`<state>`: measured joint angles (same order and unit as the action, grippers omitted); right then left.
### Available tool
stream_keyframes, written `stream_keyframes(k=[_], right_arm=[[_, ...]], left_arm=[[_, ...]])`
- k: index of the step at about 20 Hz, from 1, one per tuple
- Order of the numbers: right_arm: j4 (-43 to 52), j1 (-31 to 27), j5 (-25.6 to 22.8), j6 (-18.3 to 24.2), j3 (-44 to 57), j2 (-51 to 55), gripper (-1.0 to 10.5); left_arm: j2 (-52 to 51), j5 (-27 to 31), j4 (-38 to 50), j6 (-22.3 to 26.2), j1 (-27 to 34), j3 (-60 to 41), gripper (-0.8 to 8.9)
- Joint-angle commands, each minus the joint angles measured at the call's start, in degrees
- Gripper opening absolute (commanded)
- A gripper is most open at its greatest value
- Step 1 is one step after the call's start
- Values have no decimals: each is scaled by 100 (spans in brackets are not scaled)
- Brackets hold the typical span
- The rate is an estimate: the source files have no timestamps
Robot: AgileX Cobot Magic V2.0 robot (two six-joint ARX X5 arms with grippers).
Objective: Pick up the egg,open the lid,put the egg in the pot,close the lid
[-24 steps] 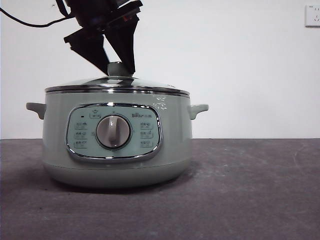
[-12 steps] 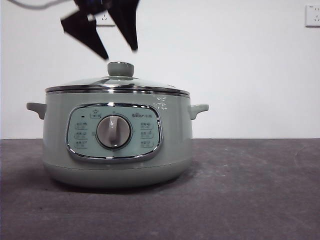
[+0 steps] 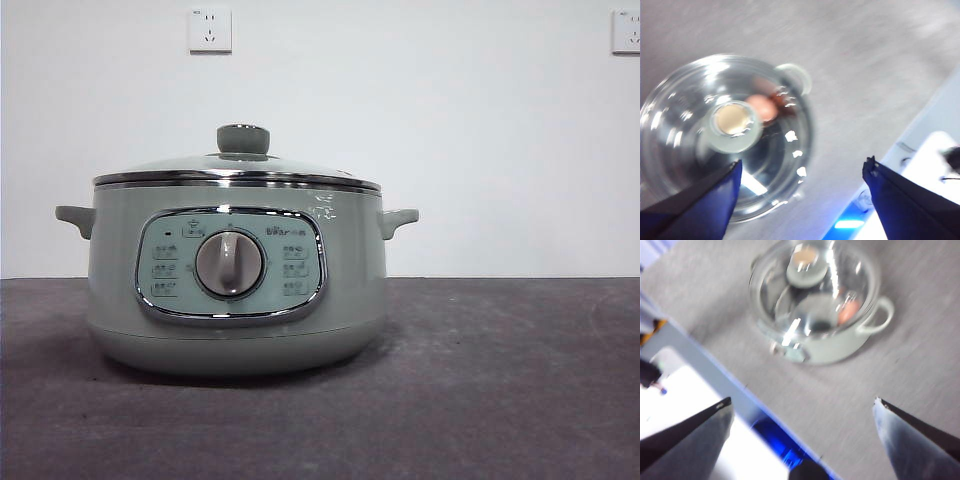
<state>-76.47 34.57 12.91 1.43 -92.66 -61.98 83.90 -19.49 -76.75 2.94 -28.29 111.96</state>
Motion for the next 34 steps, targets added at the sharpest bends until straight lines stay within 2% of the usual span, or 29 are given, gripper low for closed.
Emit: stream_keyframes(k=[1,2,3,4,21,22,23,25,26,28,32,34], right_arm=[[-199,4,70,-28,22,-105,427],[-208,4,63,-26,22,-144,301],[-208,4,68,15,22,-157,70],[-208,4,66,149,22,-164,-10],[-170,0,46,122,22,-133,1],[-170,0,46,122,22,-133,1],[-170,0,48,122,22,-133,1],[-170,0,48,122,22,-133,1],[-170,0,48,122,22,-133,1],[-170,0,48,122,22,-133,1],[-170,0,26,122,22,-133,1],[-170,0,31,120,22,-122,1]], left_arm=[[-280,-208,-293,-13,0,-15,220],[-376,-197,-293,-11,-28,-15,79],[-472,-199,-293,7,-63,-15,-7],[-531,-199,-293,11,-85,-15,-8],[-619,-155,-289,15,-92,-15,-3],[-619,-103,-289,44,-83,-15,-4],[-619,94,-247,308,-76,-15,-3],[-726,706,173,649,190,-15,-3],[-809,800,568,850,376,-17,-3],[-1099,621,1300,1202,804,-22,-3],[-1840,439,2065,1237,1805,-120,-3],[-2334,444,2640,1237,2315,-643,-3]])
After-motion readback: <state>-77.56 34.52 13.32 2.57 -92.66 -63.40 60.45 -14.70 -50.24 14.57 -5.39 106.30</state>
